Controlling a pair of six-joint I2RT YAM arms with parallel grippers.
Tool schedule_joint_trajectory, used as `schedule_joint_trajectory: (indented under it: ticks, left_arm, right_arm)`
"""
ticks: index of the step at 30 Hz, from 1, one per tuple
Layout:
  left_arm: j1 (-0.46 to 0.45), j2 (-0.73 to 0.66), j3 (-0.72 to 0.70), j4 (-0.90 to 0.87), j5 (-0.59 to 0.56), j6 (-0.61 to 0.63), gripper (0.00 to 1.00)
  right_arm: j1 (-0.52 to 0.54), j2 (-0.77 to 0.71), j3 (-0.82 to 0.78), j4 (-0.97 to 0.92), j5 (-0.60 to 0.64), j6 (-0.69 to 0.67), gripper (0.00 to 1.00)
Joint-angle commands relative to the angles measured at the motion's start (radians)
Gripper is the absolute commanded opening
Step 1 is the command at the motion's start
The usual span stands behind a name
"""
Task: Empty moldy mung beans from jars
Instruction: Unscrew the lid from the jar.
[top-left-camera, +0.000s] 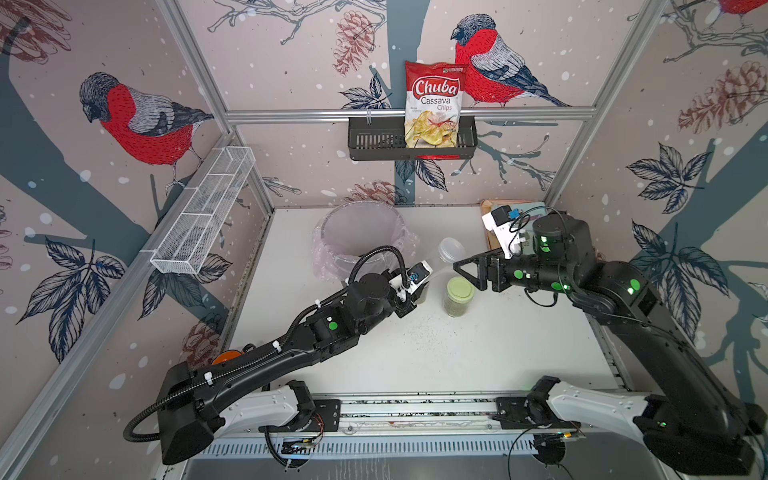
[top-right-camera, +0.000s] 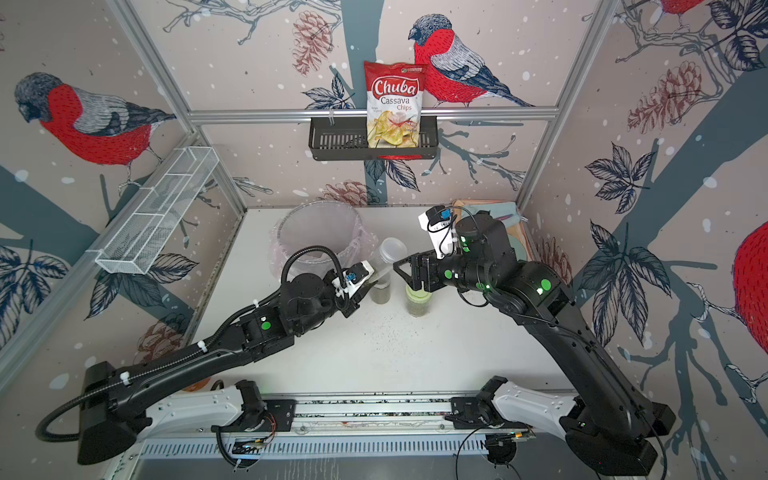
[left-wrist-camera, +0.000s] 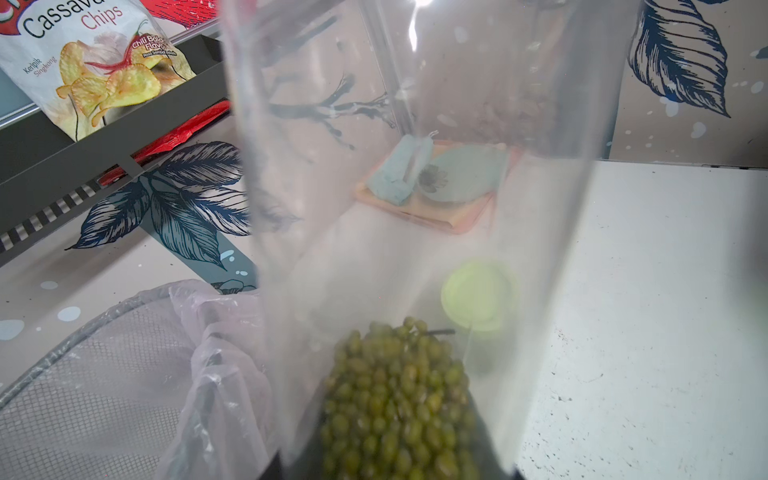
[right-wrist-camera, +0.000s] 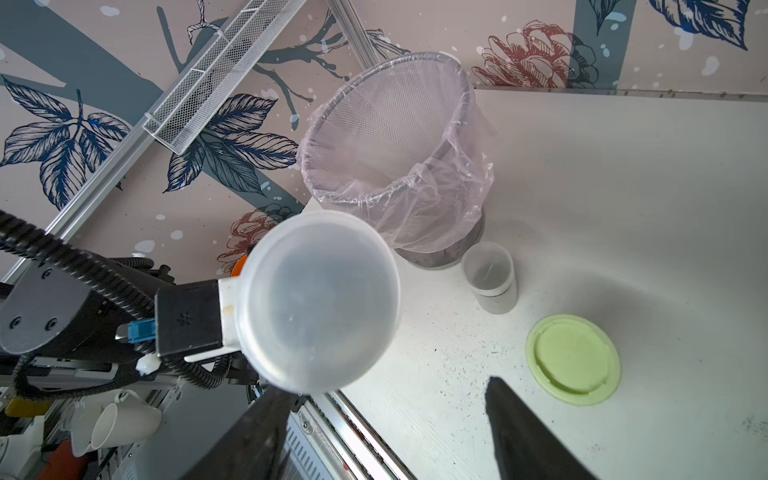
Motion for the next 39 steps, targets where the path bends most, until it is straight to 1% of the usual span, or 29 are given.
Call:
schedule_joint_trajectory:
  ticks: [1,4,8,10,16,22,26,31,39]
  left_arm:
    - [0.001,-0.007,0.006,0.047,-0.001,0.01,0.22]
    - [0.002,-0.004,0.007,0.047,0.0,0.01,0.22]
    - [0.001,-0.003,0.006,0.046,0.001,0.01,0.22]
    - [0.001,-0.001,0.007,0.045,0.001,0.01,0.22]
    - [0.001,0.002,0.008,0.043,0.01,0.006,0.22]
    - [0.0,0.003,0.01,0.042,0.014,0.004,0.22]
    - [0.001,0.002,0.008,0.041,0.016,0.004,0.22]
    - [0.001,0.003,0.011,0.039,0.022,0.003,0.22]
    - [0.001,0.002,0.008,0.039,0.015,0.004,0.22]
  right_arm:
    - [0.0,-0.002,0.03,-0.002,-0.017,0.006,0.75]
    - [0.003,0.01,0.048,0.014,-0.063,0.006,0.77]
    - [0.014,0.035,0.058,0.036,-0.083,0.006,0.8]
    - [0.017,0.056,0.072,0.037,-0.073,0.004,0.81]
    - [0.019,0.105,0.119,0.039,-0.022,-0.014,0.82]
    - [0.019,0.129,0.134,0.05,-0.005,-0.023,0.81]
    - [0.02,0.136,0.136,0.065,-0.015,-0.025,0.8]
    - [0.019,0.143,0.125,0.084,-0.016,-0.027,0.79]
    - [0.019,0.144,0.124,0.086,-0.034,-0.029,0.69]
